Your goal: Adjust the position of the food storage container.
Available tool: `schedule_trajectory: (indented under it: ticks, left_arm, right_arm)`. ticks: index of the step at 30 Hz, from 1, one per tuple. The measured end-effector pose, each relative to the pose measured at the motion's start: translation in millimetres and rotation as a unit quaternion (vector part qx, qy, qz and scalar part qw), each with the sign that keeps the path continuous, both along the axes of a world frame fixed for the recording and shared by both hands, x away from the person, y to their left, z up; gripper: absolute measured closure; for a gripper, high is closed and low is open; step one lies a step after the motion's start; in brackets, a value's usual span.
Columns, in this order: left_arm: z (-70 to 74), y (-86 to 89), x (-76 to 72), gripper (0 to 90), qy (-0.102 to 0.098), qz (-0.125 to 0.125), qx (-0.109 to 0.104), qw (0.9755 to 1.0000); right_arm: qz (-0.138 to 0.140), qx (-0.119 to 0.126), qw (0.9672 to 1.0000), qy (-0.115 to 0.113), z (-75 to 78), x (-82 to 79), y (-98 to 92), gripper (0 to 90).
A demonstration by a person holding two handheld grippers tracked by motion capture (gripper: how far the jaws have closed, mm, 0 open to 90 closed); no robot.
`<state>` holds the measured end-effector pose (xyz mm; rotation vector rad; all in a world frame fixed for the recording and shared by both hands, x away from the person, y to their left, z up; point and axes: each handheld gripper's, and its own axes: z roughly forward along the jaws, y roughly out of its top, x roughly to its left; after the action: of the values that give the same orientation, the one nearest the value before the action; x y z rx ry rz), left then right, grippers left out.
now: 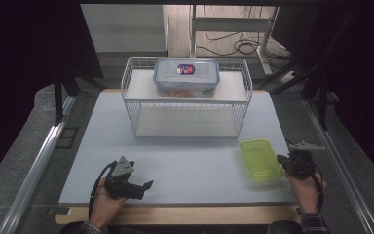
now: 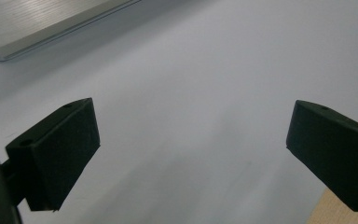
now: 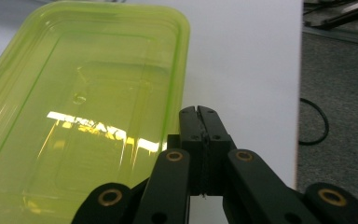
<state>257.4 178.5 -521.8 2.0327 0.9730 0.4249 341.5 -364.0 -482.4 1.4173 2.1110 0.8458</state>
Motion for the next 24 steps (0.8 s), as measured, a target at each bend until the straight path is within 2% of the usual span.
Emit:
schedule_trajectory:
  ticks: [8, 12, 17, 24]
  left_arm:
    - [-0.2, -0.3, 0.0, 2.4, 0.002, -0.001, 0.002, 1.0]
    - [-0.1, -0.4, 0.1, 2.5, 0.002, -0.001, 0.002, 1.0]
    - [-0.5, -1.4, 0.4, 2.5, 0.002, -0.002, 0.005, 1.0]
    - [-0.6, -1.9, 0.5, 2.5, 0.002, -0.002, 0.006, 1.0]
  right_arm:
    - [0.029, 0.009, 0.9995, 0.012, -0.6, -11.7, 18.1, 89.2]
    - [0.047, 0.006, 0.9986, 0.026, -3.5, -21.0, 26.7, 88.7]
    - [0.078, 0.003, 0.996, 0.044, -7.3, -30.8, 42.3, 88.8]
    - [0.118, 0.011, 0.9912, 0.06, -12.2, -34.0, 65.8, 89.1]
